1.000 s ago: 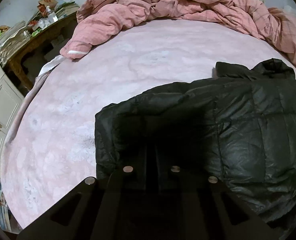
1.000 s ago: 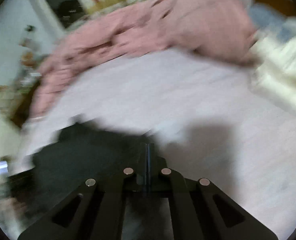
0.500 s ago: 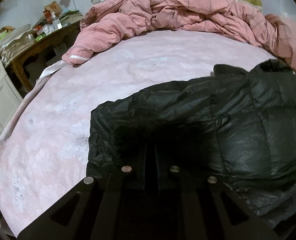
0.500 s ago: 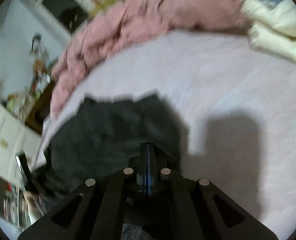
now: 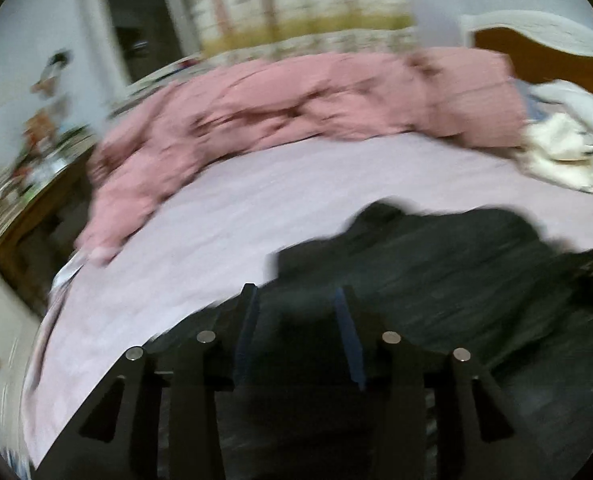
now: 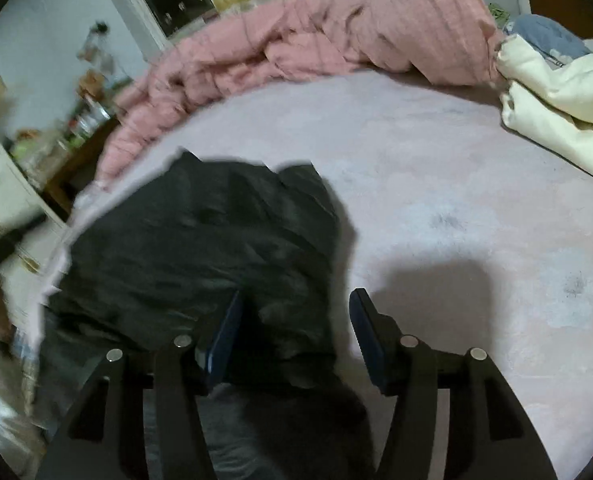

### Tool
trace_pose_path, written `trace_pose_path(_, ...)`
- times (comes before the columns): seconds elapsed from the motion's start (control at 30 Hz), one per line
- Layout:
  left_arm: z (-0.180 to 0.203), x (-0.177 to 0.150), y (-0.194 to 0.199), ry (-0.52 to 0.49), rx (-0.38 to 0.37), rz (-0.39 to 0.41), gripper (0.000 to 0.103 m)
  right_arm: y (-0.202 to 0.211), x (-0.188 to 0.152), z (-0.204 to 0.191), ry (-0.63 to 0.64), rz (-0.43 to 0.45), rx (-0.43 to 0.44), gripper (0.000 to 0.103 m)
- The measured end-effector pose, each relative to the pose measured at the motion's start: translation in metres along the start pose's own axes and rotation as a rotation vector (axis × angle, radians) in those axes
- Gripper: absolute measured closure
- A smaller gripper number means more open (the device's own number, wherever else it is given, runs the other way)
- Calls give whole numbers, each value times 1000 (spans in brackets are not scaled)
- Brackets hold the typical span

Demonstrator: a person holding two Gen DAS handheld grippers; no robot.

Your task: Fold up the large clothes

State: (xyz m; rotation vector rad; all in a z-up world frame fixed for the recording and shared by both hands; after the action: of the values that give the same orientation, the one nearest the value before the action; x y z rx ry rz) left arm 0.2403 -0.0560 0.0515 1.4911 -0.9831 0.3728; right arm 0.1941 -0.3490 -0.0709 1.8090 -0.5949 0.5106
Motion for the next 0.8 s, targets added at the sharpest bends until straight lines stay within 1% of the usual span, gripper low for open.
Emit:
trace_pose_path(0.03,22,16,-1,-42,-30,2,58,-7,-4,0,-13,-24,26,51)
trace_pose_path(0.07,40,28,-4,-74,-60,-3,57,-11,-7,1,-22,-43,44,66)
trace_pose_path(0.13,80,49,-17,-104,-158,-39,57,-11,-10,2,-62,-51,88,75)
trace_pose_path(0.17,100,60,-25,-109,-209,-58,55,-10,-11,5,-82,-38,104,83)
trace_pose_path(0.23,142,72,-42,-149,-310,-108,51,-9,-13,5,-79,-24,102,86)
trace_pose_path(0.27,165,77,-52,-179,-351,-130,51,-9,-15,6,-73,-14,95,87)
trace_pose_path(0.33,205,81,-68,-248,-382,-168,48,-8,-18,4,-66,-3,86,88)
trace_pose_path(0.4,238,79,-87,-315,-369,-213,46,-8,-18,6,-65,1,81,88)
trace_pose_path(0.47,264,73,-104,-360,-356,-278,45,-8,-18,8,-84,1,96,88)
trace_pose_path(0.5,277,68,-114,-378,-360,-321,45,-8,-18,9,-99,-2,107,88)
trace_pose_path(0.53,285,63,-118,-384,-362,-344,45,-8,-18,10,-107,-6,116,88)
trace_pose_path(0.6,295,56,-131,-405,-332,-381,46,-7,-19,12,-119,-10,129,88)
trace_pose_path(0.63,295,54,-134,-407,-312,-385,60,-6,-20,13,-125,-10,132,88)
trace_pose_path(0.67,294,54,-138,-400,-295,-384,85,-5,-20,13,-128,-9,131,88)
trace_pose_path(0.7,293,52,-139,-393,-293,-384,97,-5,-21,13,-129,-8,128,88)
trace_pose_path(0.73,292,52,-139,-388,-298,-381,102,-4,-22,13,-126,-8,127,88)
trace_pose_path(0.8,289,58,-137,-366,-307,-351,102,-4,-22,12,-124,-6,123,88)
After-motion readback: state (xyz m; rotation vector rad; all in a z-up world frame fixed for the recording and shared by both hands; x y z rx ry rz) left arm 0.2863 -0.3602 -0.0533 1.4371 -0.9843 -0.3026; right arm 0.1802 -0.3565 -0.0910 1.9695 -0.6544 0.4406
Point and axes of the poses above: each gripper's, at about its wrist camera, not at the fingertips, and y roughly against the way its jaws point, z to its right, x to its top, the point moved 9 cm from there along -y, roughly the way its jaws point, and after that the axes turned 1 degree about -x, right-handed, at the moved point
